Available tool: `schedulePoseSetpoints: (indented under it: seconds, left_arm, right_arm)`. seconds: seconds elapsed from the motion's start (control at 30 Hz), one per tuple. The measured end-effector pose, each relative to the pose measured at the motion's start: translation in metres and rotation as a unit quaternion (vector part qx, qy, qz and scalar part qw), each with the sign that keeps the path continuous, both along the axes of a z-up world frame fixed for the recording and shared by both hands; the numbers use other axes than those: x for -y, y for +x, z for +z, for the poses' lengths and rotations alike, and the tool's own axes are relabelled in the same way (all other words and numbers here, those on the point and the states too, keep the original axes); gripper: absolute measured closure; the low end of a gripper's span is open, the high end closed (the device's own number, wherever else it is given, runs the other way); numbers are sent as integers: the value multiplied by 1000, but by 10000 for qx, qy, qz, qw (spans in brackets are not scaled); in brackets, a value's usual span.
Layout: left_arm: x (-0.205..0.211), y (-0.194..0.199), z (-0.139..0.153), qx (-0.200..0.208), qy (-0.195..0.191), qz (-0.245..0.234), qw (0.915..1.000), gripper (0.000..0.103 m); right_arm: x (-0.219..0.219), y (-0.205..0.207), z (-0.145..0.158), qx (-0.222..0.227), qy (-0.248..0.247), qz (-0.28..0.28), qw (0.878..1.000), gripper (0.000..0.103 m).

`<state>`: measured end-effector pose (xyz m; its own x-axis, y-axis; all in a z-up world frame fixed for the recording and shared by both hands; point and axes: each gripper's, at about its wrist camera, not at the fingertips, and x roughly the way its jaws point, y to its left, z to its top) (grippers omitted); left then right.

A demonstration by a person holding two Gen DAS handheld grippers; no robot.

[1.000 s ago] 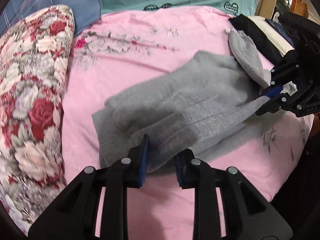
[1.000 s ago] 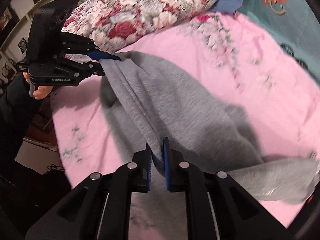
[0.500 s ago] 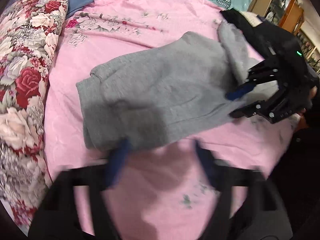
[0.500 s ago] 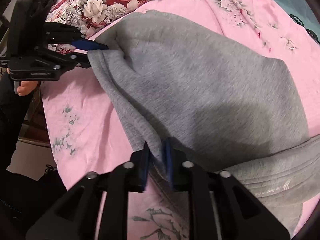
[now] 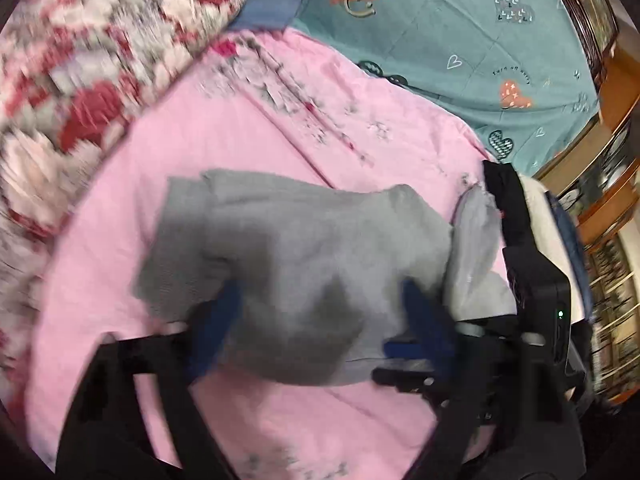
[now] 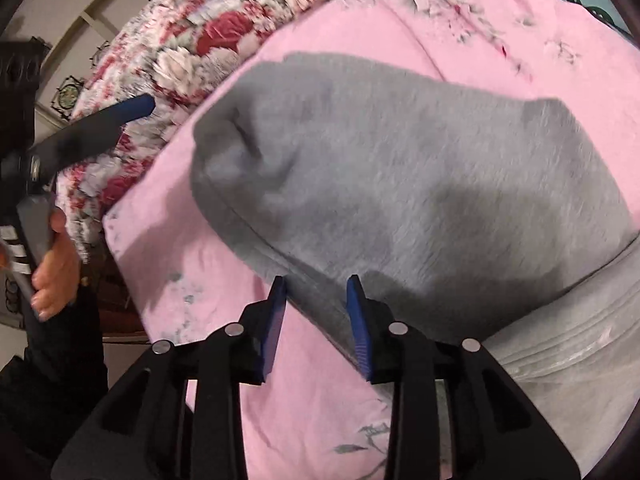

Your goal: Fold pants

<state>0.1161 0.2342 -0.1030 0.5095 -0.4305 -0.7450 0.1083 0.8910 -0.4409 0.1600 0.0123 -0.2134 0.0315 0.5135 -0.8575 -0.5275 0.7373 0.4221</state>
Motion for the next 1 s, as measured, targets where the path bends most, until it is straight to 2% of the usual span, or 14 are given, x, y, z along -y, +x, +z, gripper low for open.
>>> schedulePoseSetpoints:
  seconds: [0.03,0.07,0.1,0.2,0.3,0.4,0.5,0.53,0.6,0.63,0.77,0.9,0.97,1.0]
  left_arm:
    - [5,5,-9,-173,42,45,9998,84]
    - [10,10,-20,-347,190,115,9992,95]
    - [15,14,-29,-448,308,170,9984,97]
    - [24,21,-54,-571,655,324,9957,97]
    - [12,23,-70,-678,222,469,9963,97]
    - [0,25,-76,-719,-93,462,9963,97]
    - [6,24,-75,-651,-6,445,9969,98]
    - [8,24,-74,-632,79,448,9970,98]
    - [11,21,-72,-618,209,444,9969,98]
    - [12,21,-71,-622,256,434,9968,98]
    - [9,22,-70,-680,261,399,9965,98]
    - [7,25,-70,-682,243,362,9967,98]
    - [6,25,-71,-678,236,329,9969,98]
    - [5,25,-71,-684,231,317,9969,98]
  right_arm:
    - [2,-2,-4,-96,48,-84,9999,69]
    - [9,-2,-4,-142,119,-175,9997,69]
    - [13,-3,-2,-219,161,-247,9993,69]
    - [42,7,19,-327,145,-551,9978,68]
    - [105,35,54,-28,-191,-1401,9899,41]
    - [174,80,64,-150,-787,-2439,9665,39]
    - [242,134,47,-856,-1038,-3477,9279,39]
    - [265,153,39,-1007,-1168,-3840,9104,39]
    - [298,185,25,-1159,-1390,-4303,8843,39]
    - [306,197,20,-1211,-1422,-4449,8759,39]
    - [323,238,-4,-1370,-1560,-4794,8527,39]
    - [326,254,-29,-1581,-1854,-5164,8210,39]
    - [323,257,-40,-1609,-2144,-5164,8134,39]
    - [320,255,-43,-1539,-2258,-5140,8131,44]
